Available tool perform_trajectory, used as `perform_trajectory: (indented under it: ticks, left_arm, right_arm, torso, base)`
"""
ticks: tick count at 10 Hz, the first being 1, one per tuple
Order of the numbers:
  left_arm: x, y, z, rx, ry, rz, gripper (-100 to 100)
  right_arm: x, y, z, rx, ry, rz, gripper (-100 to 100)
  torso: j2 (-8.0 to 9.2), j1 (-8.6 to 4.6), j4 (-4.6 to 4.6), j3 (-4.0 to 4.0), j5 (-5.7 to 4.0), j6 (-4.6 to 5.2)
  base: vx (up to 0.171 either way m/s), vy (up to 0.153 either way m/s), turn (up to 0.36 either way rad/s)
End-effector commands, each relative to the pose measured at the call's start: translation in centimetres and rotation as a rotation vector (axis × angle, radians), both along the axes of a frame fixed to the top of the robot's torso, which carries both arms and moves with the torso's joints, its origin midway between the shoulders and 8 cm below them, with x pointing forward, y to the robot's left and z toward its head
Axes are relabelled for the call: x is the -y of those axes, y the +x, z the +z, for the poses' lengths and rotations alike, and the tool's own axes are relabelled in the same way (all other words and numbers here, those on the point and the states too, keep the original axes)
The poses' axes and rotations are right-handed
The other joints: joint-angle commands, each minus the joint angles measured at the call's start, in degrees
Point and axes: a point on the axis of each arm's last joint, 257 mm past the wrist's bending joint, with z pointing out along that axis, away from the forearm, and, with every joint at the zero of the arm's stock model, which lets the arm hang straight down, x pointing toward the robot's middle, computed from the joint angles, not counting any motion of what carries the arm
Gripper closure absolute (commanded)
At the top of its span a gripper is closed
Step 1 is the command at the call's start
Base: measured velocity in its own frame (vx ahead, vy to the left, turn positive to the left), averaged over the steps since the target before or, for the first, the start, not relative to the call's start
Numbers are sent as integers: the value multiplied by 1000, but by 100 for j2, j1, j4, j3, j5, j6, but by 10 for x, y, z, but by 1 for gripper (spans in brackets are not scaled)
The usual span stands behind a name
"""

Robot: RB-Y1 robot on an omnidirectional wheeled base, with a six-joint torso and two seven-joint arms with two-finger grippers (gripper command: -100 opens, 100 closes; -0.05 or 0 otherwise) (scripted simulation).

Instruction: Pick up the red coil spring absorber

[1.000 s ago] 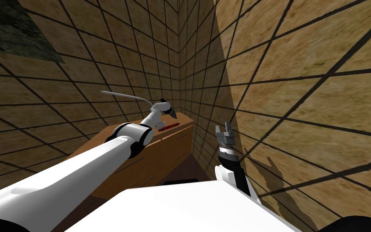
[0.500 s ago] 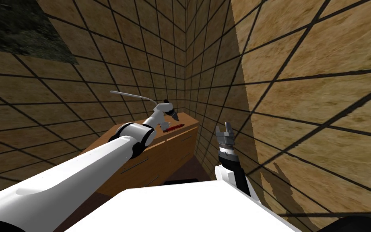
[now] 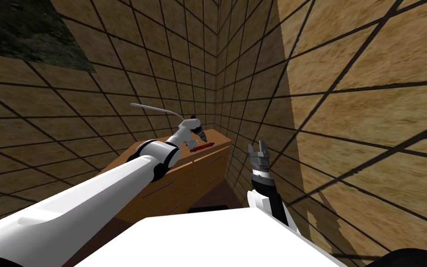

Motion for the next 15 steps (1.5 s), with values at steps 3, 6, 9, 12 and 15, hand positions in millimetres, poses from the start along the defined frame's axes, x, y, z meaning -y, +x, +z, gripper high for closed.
perform_trajectory:
  ticks: [3,6,9,12,15]
  left_arm:
    - [-20,-14,-17,-94,6,25,-100]
    - [-33,-20,-25,-137,11,44,-100]
    - [-57,-30,-37,-204,22,77,-100]
    - [-90,-44,-51,-287,35,123,-100]
    - [-111,-54,-59,-339,42,154,-100]
  right_arm:
    - [0,0,0,0,0,0,0]
    - [0,0,0,0,0,0,0]
    - [0,0,0,0,0,0,0]
    - [0,0,0,0,0,0,0]
    - [0,0,0,0,0,0,0]
  torso:
    - [3,-10,1,2,-2,1]
    - [-3,-4,0,-1,-1,-1]
    - [-7,-4,-1,-4,-1,-1]
    - [-11,-7,-2,-6,-2,-1]
    - [-13,-5,-3,-7,-1,0]
  base:
    - [-31,-32,-65]
    - [-12,-22,-40]
    - [-2,-23,-78]
    - [7,-32,-89]
    - [10,-23,-79]
